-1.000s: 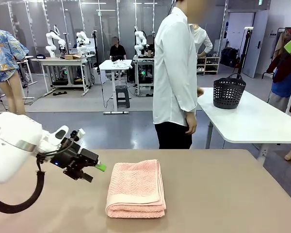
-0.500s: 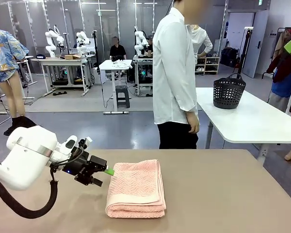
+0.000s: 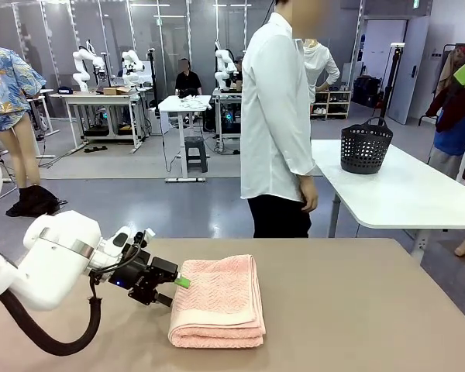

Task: Fold the towel.
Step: Pick up the 100 cm Hotel Towel and place it on the left side of the table.

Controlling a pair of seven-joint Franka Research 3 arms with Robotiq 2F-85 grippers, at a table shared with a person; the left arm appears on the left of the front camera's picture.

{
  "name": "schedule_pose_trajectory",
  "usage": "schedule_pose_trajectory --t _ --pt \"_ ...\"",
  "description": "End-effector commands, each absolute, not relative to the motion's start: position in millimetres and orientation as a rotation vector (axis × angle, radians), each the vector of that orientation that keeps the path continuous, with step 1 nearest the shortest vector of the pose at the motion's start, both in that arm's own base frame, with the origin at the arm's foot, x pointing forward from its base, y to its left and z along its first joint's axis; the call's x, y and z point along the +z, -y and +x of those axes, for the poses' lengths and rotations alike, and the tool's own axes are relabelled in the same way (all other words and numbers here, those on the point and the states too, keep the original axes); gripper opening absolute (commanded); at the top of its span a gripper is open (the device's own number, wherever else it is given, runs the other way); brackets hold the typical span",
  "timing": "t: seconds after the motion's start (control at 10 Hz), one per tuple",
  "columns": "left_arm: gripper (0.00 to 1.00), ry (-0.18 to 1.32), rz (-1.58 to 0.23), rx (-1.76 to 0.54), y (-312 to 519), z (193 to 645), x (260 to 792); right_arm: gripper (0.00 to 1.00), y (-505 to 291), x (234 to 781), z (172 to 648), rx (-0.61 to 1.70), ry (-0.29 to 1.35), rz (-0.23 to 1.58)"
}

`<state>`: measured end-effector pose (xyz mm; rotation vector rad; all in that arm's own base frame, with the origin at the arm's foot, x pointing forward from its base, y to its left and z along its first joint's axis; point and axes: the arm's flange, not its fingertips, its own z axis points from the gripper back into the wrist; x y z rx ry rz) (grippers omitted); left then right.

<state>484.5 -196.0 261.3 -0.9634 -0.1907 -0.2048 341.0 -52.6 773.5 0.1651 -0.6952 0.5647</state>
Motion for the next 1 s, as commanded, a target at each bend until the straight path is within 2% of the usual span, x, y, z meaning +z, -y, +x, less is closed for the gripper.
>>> schedule_pose_trajectory --t 0.0,0.1,0.4,0.5,0.7,0.8,0.9 --pt "1.0 0.209 -1.022 -0.237 205.9 494.3 252.9 1.0 53.0 775.1 341.5 0.568 0.687 0.163" --pt "1.0 0.21 -1.05 -0.244 210.3 494.4 253.0 1.0 53.0 775.1 341.5 0.568 0.687 0.163" --pt "0.11 0.183 -1.057 -0.233 210.2 496.7 252.8 1.0 53.0 775.1 341.5 0.568 0.687 0.163" --pt "0.0 0.174 -1.05 -0.236 211.3 497.7 252.9 1.0 53.0 775.1 341.5 0.568 0.687 0.163" --pt "0.0 0.173 -1.036 -0.239 211.9 500.0 254.4 1.0 53.0 775.1 341.5 0.568 0.687 0.163" --pt "0.04 0.168 -1.036 -0.235 211.6 501.2 255.2 1.0 53.0 775.1 341.5 0.568 0.687 0.163" --pt "0.0 0.164 -1.034 -0.229 211.4 501.6 255.9 1.0 53.0 775.1 341.5 0.568 0.687 0.163"
